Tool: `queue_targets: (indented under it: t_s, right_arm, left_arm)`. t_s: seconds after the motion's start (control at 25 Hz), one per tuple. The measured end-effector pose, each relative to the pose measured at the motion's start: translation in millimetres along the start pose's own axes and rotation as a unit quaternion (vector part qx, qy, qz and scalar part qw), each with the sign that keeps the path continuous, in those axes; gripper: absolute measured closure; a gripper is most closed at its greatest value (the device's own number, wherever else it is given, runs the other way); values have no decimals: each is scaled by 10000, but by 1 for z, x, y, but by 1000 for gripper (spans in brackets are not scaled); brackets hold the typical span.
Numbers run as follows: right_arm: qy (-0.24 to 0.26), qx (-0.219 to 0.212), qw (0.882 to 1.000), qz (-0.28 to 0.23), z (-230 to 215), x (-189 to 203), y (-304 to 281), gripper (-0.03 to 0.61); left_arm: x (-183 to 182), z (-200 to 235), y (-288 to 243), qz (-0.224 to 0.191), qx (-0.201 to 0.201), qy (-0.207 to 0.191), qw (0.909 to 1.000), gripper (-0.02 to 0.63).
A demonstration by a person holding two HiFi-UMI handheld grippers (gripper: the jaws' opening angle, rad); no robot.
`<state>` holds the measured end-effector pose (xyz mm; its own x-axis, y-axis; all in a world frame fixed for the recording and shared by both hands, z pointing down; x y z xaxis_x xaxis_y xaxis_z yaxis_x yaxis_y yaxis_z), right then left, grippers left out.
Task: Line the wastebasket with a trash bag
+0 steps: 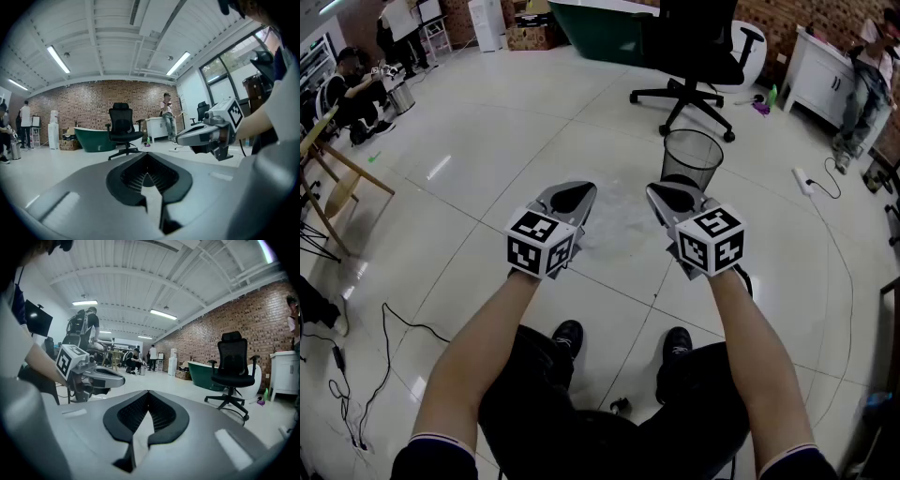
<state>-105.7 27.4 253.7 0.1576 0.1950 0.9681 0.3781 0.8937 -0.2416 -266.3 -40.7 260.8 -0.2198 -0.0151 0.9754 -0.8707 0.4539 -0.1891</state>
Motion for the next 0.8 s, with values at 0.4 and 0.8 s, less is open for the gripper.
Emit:
queue_targets:
  t_s: [0.4, 0.8]
  right_arm:
    - [-37, 313, 9994, -157, -22, -11, 13, 577]
    - [-217, 527, 9984, -3, -34, -1, 2, 577]
  left_arm:
    - [-11, -22, -5, -114, 158, 21, 9998, 601]
    - [3, -7, -21, 60, 394, -337, 9986, 601]
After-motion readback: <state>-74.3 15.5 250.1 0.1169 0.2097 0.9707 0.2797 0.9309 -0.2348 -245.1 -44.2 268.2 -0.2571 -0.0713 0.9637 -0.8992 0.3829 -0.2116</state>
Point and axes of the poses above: the fingertips, and each gripper's own axes: y backward along the fingers, z to its left, x out of its underside, the point moved 6 cm from there along y, backward along the fingers, and after that the axes turned 3 degrees about z, right-handed, at the moved point
